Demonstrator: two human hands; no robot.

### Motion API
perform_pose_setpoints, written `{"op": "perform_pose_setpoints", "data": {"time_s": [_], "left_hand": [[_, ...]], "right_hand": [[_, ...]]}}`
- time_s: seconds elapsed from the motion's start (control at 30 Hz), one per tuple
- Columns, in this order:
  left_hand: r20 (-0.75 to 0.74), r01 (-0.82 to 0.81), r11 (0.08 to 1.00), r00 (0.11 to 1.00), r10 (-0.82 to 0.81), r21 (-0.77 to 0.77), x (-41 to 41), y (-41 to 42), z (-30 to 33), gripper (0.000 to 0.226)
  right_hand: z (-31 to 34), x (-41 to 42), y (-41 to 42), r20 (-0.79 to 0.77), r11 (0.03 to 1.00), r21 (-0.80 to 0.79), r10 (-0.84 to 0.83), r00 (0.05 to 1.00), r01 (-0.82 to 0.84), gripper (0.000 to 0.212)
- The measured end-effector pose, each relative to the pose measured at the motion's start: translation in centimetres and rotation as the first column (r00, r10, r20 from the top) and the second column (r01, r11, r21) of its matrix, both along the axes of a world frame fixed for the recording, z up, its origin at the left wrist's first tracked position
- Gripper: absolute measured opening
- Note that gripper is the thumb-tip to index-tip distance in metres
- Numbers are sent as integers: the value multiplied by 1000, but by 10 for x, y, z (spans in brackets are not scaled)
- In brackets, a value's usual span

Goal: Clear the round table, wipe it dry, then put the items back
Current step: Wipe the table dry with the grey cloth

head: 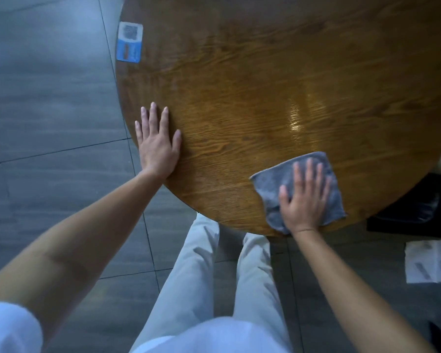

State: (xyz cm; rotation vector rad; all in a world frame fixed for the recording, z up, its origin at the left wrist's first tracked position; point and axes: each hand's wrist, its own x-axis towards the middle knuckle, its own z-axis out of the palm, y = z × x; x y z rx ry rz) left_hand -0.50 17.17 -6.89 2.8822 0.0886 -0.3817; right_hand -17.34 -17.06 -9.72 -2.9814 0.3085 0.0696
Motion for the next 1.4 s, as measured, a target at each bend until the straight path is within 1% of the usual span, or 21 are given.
{"op": "perform_pose_setpoints", "data": {"time_s": [0.1, 0.2, 0.27, 0.37, 0.43, 0.53, 0.6, 0.63, 0.67, 0.73, 0.77, 0.87, 0.93, 1.0, 1.07, 1.1, 1.2, 1.27, 1.33, 1.4], "left_hand": [[4, -30, 999, 1000, 30, -11, -10, -9, 0, 66], [-5, -61, 998, 998, 61, -16, -16, -16, 2, 66], [-23, -75, 997, 997, 74, -26, -18, -19, 6, 65], [-35, -58, 997, 998, 57, -46, -20, -18, 11, 64], [-37, -40, 997, 999, 38, -70, -21, -10, 12, 61], [-43, 1, 992, 999, -7, -127, -18, 5, 12, 58], [-27, 43, 989, 999, -47, -143, -19, 11, 12, 57], [-20, 54, 987, 998, -58, -149, -20, 14, 12, 56], [-15, 55, 986, 998, -58, -159, -21, 15, 11, 56], [-18, 46, 984, 999, -50, -171, -21, 13, 10, 55], [-20, 49, 985, 998, -53, -164, -22, 13, 9, 55], [-19, 94, 984, 995, -98, -152, -22, 20, 10, 55], [-21, 124, 980, 991, -129, -156, -23, 24, 10, 55], [-38, 147, 978, 987, -155, -151, -22, 29, 12, 56], [-59, 151, 979, 985, -160, -139, -21, 30, 17, 57], [-86, 135, 981, 985, -147, -137, -21, 27, 21, 58], [-249, 40, 985, 965, -81, -169, -20, 7, 44, 60], [-348, 38, 973, 930, -117, -227, -22, -12, 69, 59], [-357, 71, 943, 914, -192, -326, -25, -35, 103, 57], [-340, 113, 890, 897, -283, -442, -31, -58, 141, 52]], "right_hand": [[6, 25, -45, -19, 986, -15, -168, 986, 168, 66], [10, 43, -38, -34, 952, -1, -306, 951, 307, 67], [10, 48, -28, -43, 949, 15, -315, 948, 316, 69], [10, 63, -19, -62, 962, 4, -274, 960, 275, 72], [9, 87, -8, -72, 968, 36, -246, 967, 249, 72], [7, 134, 18, -40, 976, 56, -207, 978, 209, 73], [9, 160, 42, -66, 991, 80, -100, 993, 105, 73], [10, 165, 59, -81, 997, 80, 3, 997, 4, 74], [9, 165, 77, -94, 988, 74, 140, 986, -133, 74], [5, 150, 115, -100, 913, 67, 407, 908, -402, 75], [4, 136, 131, -93, 868, 70, 496, 863, -491, 74], [6, 80, 163, -64, 767, 66, 642, 764, -639, 63], [7, 44, 161, 42, 730, 130, 672, 739, -671, 49], [13, 16, 152, 119, 727, 234, 637, 762, -645, 32], [25, -2, 137, 114, 766, 285, 569, 814, -576, 15], [34, -6, 128, 90, 787, 302, 539, 837, -539, 11], [67, -9, 105, 21, 825, 373, 449, 893, -424, 15], [96, -5, 94, -7, 848, 433, 341, 940, -305, 22], [131, 6, 81, 0, 845, 497, 225, 974, -195, 24], [167, 20, 70, 43, 795, 593, 124, 991, -125, 21]]}}
